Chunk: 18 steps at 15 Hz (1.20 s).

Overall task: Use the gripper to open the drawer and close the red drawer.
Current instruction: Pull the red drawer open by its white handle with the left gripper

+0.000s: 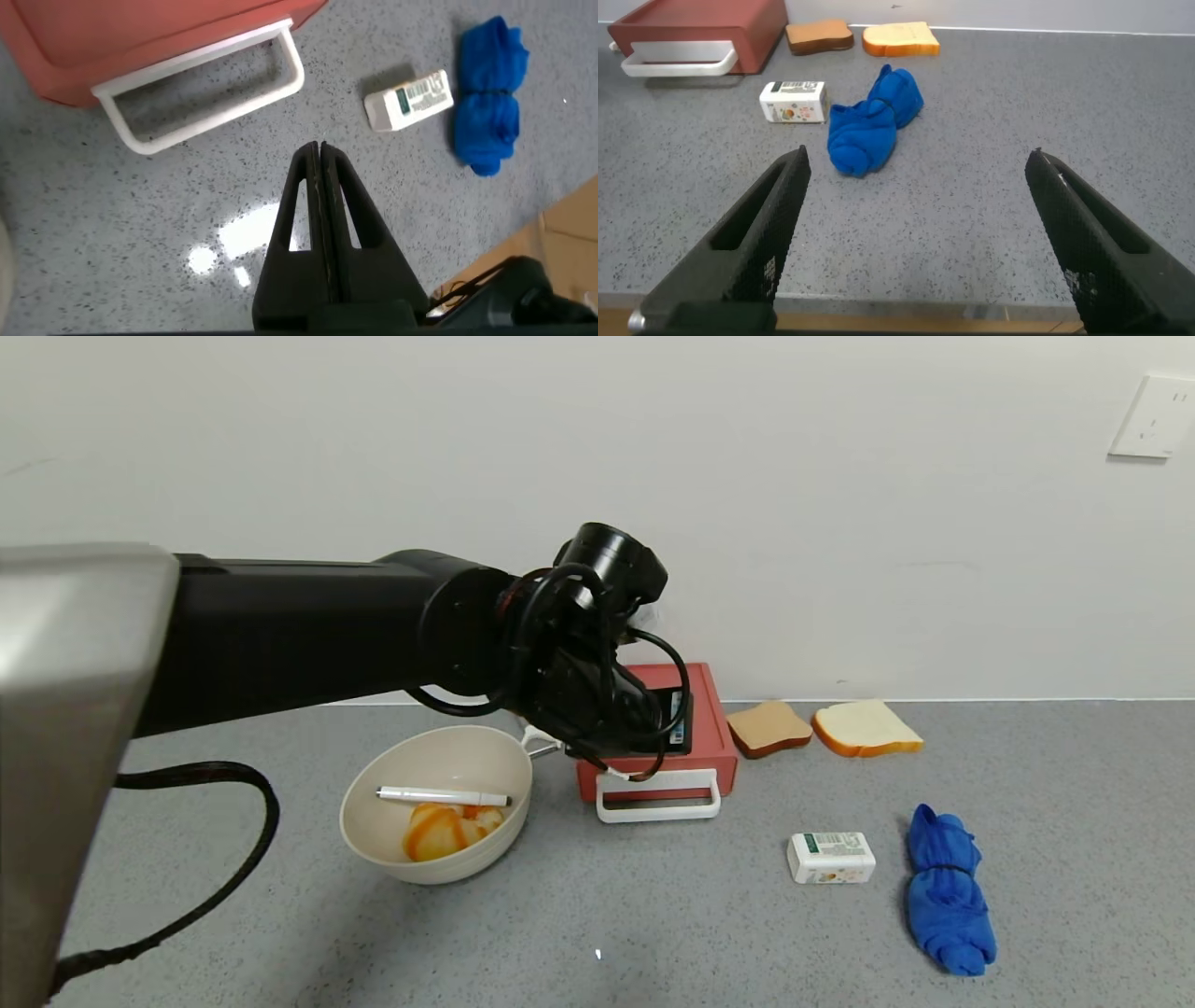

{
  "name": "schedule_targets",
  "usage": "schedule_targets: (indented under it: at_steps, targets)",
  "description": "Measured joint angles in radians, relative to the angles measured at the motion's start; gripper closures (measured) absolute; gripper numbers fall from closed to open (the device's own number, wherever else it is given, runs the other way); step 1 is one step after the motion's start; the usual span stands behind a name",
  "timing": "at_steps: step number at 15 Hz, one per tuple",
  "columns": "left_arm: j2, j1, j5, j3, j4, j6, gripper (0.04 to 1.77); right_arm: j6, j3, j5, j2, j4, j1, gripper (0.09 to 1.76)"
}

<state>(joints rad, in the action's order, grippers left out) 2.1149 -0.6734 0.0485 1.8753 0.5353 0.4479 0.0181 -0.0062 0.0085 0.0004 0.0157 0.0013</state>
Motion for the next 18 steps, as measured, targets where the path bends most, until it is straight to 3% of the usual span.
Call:
schedule_targets:
  at_steps: [4,11,18]
  targets:
    - [0.098,-0.019,-0.082,0.042,0.008,0.029,1.7,0.0,0.0,0.0,0.0,-0.001,0.0,0.15]
    - [0.229,-0.032,-0.091,0.101,-0.039,0.107,1.7,0.0,0.0,0.0,0.0,-0.001,0.0,0.15]
    - [0.291,-0.032,-0.123,0.101,-0.143,0.112,1.7,0.0,0.0,0.0,0.0,0.0,0.0,0.15]
